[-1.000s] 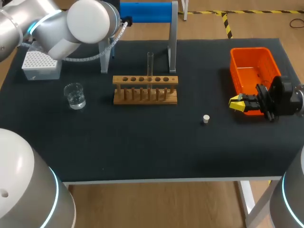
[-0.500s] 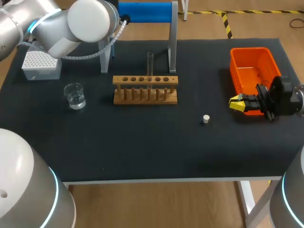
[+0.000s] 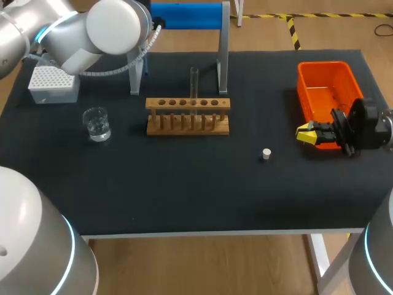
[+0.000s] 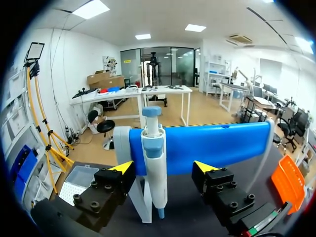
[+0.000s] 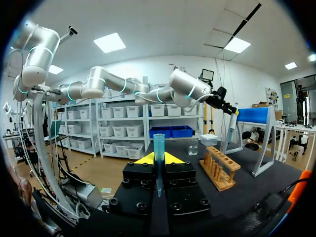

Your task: Invert the test tube, pick up the pipette, mount the tip to pipette, aspirate from beaker and dispense into the tube, eject the tip, return the pipette, and cap with the stopper.

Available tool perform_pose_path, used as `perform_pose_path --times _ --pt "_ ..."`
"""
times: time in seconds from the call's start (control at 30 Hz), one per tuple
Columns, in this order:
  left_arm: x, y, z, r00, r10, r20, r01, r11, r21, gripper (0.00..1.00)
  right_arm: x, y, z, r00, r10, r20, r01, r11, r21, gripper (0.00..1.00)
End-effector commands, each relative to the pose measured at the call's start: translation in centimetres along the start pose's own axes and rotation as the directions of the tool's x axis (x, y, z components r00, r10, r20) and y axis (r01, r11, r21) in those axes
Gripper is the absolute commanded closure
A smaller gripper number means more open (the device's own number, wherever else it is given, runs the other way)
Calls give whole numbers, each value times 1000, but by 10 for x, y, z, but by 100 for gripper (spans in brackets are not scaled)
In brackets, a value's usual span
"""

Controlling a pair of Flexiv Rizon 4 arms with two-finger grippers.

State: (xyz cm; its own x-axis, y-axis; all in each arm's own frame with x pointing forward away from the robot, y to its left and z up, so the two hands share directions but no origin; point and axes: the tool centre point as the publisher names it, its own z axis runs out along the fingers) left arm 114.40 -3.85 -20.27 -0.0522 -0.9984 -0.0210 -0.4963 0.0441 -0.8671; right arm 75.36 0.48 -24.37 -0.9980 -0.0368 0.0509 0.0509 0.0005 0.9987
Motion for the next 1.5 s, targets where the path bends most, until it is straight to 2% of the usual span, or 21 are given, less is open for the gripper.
perform_pose_path --times 0.03,0.17,0.27,0.43,1.5 --pt "-1 -2 6 1000 -2 -6 2 1000 1 28 1 0 0 1000 0 0 0 1000 1 100" --pt "-3 -5 9 1000 -1 -5 1 1000 6 32 1 0 0 1000 0 0 0 1000 1 100" --pt "-4 -7 10 1000 0 -4 0 1000 10 45 1 0 0 1000 0 0 0 1000 1 100" --pt "-4 -9 11 1000 2 -4 -2 1000 14 54 1 0 0 1000 0 0 0 1000 1 100" --pt "-7 -7 21 1000 -5 0 5 1000 6 53 1 0 0 1000 0 0 0 1000 1 100"
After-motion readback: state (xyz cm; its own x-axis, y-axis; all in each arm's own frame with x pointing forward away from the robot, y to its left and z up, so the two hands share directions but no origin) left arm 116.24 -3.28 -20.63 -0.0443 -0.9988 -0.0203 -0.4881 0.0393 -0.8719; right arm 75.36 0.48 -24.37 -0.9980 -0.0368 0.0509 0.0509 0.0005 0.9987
